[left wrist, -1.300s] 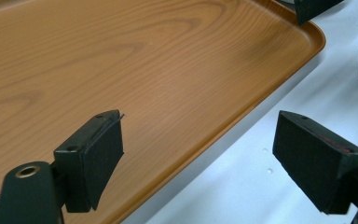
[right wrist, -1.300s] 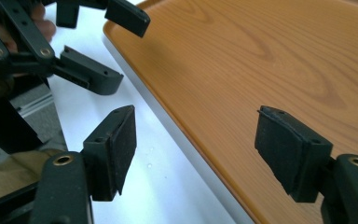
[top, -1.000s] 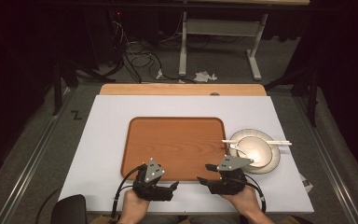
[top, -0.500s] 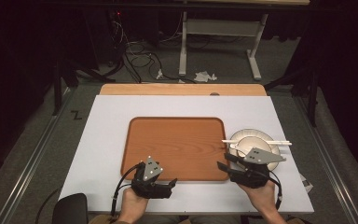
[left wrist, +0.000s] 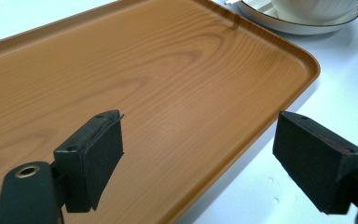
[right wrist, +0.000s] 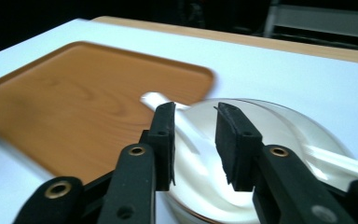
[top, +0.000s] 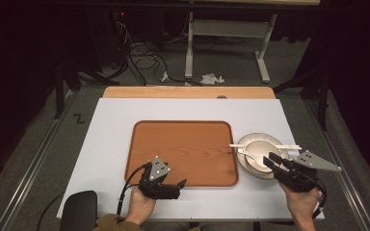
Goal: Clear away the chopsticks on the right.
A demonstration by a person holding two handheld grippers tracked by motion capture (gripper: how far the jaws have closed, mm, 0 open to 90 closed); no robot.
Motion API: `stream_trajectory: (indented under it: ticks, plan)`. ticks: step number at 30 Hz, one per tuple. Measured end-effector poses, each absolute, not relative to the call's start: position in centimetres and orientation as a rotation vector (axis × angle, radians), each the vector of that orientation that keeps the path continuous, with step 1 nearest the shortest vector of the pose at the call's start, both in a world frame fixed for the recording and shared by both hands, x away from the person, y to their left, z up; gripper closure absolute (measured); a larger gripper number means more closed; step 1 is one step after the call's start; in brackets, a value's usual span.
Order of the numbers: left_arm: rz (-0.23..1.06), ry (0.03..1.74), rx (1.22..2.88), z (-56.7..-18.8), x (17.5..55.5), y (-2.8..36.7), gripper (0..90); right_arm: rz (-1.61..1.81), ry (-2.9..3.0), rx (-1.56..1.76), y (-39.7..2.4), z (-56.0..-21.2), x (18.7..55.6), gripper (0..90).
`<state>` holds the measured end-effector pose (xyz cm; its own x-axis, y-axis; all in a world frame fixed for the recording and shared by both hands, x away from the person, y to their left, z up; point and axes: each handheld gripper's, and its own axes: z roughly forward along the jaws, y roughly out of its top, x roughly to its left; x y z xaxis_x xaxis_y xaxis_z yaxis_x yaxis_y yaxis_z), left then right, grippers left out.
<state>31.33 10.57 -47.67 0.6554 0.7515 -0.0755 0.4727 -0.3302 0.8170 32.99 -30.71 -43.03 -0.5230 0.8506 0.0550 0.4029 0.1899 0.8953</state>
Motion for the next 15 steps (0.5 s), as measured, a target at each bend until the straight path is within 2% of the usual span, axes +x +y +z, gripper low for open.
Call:
stream_trajectory:
  ticks: [6,15]
  plan:
    - [0.394,0.945,2.002,-47.7,31.7,10.2,16.3,1.255,1.905,1.27,-34.2,-43.2,33.0,72.1]
    - [0.439,0.951,2.015,-47.8,31.6,10.2,16.3,1.022,1.821,1.385,-37.3,-44.6,35.3,69.7]
